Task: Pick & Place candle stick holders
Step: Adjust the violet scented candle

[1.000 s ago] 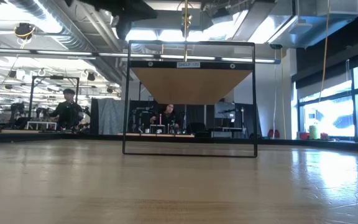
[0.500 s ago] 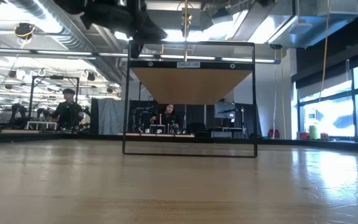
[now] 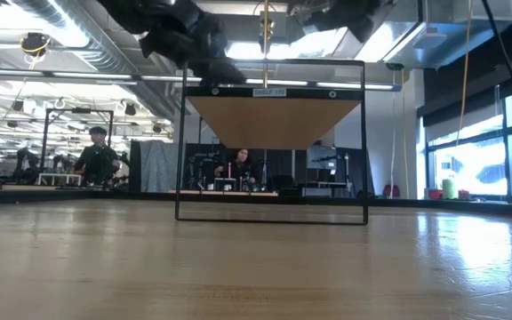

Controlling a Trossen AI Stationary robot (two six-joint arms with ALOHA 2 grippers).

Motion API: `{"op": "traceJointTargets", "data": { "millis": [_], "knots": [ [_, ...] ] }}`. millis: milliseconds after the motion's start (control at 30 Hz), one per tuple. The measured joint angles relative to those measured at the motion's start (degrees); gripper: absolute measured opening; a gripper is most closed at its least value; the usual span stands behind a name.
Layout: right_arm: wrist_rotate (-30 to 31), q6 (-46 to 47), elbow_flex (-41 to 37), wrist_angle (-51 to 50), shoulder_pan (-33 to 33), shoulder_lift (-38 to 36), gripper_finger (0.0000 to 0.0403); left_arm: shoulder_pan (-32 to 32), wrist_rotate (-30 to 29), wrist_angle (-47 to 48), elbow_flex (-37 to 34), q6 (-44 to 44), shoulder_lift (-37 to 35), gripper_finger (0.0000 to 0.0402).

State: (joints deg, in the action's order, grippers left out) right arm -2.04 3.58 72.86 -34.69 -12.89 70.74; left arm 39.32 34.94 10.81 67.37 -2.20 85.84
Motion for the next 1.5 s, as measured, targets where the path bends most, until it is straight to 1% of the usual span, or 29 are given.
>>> {"op": "traceJointTargets", "data": {
  "millis": [100, 200, 267, 367, 500, 667, 767, 900, 1000, 1100, 1200, 1400, 1500],
  "knots": [
    [-3.01, -1.52, 0.02, 0.17, -3.34, 0.89, 0.0000, -0.29, -0.57, 2.05, 0.00, -7.61, 1.57, 0.0001],
    [-5.81, -2.75, 0.01, 0.20, -5.78, 1.90, 0.0000, -0.69, -3.54, 2.21, 0.00, -12.75, 2.79, 0.0001],
    [-7.28, -3.33, 0.00, 0.66, -7.03, 2.50, 0.0000, -0.67, -4.15, 1.68, 0.00, -12.98, 3.46, 0.0001],
    [-7.68, -4.71, 0.00, 1.08, -8.56, 3.13, 0.0000, -0.56, -4.62, 1.59, 0.00, -12.96, 4.06, 0.0001],
    [-8.75, -6.58, 0.00, 2.21, -10.15, 4.12, 0.0000, -1.50, -4.86, 1.42, 0.04, -16.61, 3.98, 0.0001],
    [-11.85, -6.67, 0.00, 3.06, -11.56, 6.25, 0.0000, -2.69, -7.73, 6.90, 3.74, -17.72, 3.78, 0.0001],
    [-13.48, -6.77, 0.00, 4.00, -12.19, 6.71, 0.0000, -3.16, -11.39, 9.30, 5.82, -20.32, 3.76, 0.0001],
    [-13.67, -7.39, 0.00, 5.07, -12.24, 7.03, 0.0000, -2.63, -12.38, 10.09, 6.78, -19.57, 3.71, 0.0001],
    [-13.67, -7.48, 0.00, 5.43, -12.22, 7.02, 0.0000, -2.89, -11.93, 10.36, 6.71, -19.56, 3.89, 0.0001],
    [-13.67, -7.48, 0.00, 5.35, -12.22, 7.01, 0.0000, -3.75, -9.46, 9.26, 6.73, -19.40, 5.22, 0.0001],
    [-13.67, -7.50, 0.00, 5.11, -12.22, 7.01, 0.0000, -4.46, -8.70, 8.98, 6.69, -18.61, 6.46, 0.0001],
    [-13.69, -7.50, 0.00, 4.14, -12.04, 7.01, 0.0000, -4.34, -8.12, 6.83, 6.69, -19.36, 6.47, 0.0001],
    [-14.12, -7.50, 0.00, 4.10, -12.04, 7.01, 0.0000, -4.45, -6.60, 6.53, 6.69, -18.89, 7.14, 0.0001]
  ]
}}
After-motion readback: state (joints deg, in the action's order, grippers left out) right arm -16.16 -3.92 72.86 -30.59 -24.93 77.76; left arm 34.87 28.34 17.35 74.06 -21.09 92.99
